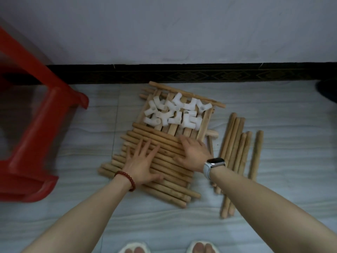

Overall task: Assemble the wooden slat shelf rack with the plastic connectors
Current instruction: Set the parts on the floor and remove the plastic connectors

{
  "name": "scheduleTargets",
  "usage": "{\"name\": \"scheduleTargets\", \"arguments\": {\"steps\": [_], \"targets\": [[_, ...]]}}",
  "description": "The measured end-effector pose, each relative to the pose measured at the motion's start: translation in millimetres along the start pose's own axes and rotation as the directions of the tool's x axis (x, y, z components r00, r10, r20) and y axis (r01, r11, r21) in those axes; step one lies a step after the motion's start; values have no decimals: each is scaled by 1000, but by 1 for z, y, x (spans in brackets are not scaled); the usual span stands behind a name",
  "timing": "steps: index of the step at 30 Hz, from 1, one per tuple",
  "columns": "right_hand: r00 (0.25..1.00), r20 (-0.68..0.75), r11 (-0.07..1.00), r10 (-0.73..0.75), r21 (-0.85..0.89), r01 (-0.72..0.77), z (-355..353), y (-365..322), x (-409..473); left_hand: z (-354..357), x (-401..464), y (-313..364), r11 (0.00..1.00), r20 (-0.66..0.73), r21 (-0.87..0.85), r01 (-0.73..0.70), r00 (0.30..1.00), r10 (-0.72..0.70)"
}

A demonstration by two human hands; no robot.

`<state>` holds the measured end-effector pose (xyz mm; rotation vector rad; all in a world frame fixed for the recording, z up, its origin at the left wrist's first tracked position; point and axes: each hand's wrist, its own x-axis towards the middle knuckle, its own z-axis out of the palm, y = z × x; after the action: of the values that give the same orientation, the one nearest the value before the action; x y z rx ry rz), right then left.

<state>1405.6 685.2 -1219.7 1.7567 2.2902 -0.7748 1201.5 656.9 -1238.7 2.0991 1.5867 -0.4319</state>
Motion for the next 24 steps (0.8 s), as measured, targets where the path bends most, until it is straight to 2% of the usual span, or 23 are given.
{"name": "scheduleTargets", "arguments": {"steps": [2, 5, 9, 12, 14, 17, 18, 19, 21, 23, 24], "targets": [[996, 82, 995, 34, -93, -26, 3, -9, 12, 11, -12, -11, 998, 41, 49, -26, 999, 24], [996, 81, 985, 46, -168, -32, 13, -16, 15, 30, -31, -26, 996, 19, 85, -11, 1000, 9], [991, 111, 995, 72, -82, -63, 22, -27, 5, 38, -45, -49, 1000, -79, -1, -12, 997, 12], [993, 98, 998, 57, 3, -58, 43, -48, -10, 38, -55, -62, 996, -33, -47, 73, 997, -74], [997, 52, 999, 49, 19, -50, 56, -63, -19, 38, -62, -69, 981, 3, -124, 150, 989, -151], [996, 71, 997, 54, 54, -58, 63, -77, -21, 38, -71, -74, 937, -7, -282, 208, 976, -219], [994, 83, 994, 66, 76, -73, 63, -81, -20, 42, -75, -74, 880, -24, -399, 257, 957, -290], [993, 91, 992, 79, 95, -88, 63, -83, -20, 46, -78, -72, 771, -36, -555, 312, 917, -397], [990, 103, 985, 97, 130, -110, 63, -88, -16, 55, -81, -65, 405, 47, -838, 365, 789, -613], [981, 146, 968, 129, 197, -157, 64, -93, -14, 61, -83, -54, 60, 198, -945, 321, 709, -676], [974, 175, 953, 143, 242, -183, 64, -98, -14, 63, -84, -49, -46, 249, -954, 297, 695, -674]]}}
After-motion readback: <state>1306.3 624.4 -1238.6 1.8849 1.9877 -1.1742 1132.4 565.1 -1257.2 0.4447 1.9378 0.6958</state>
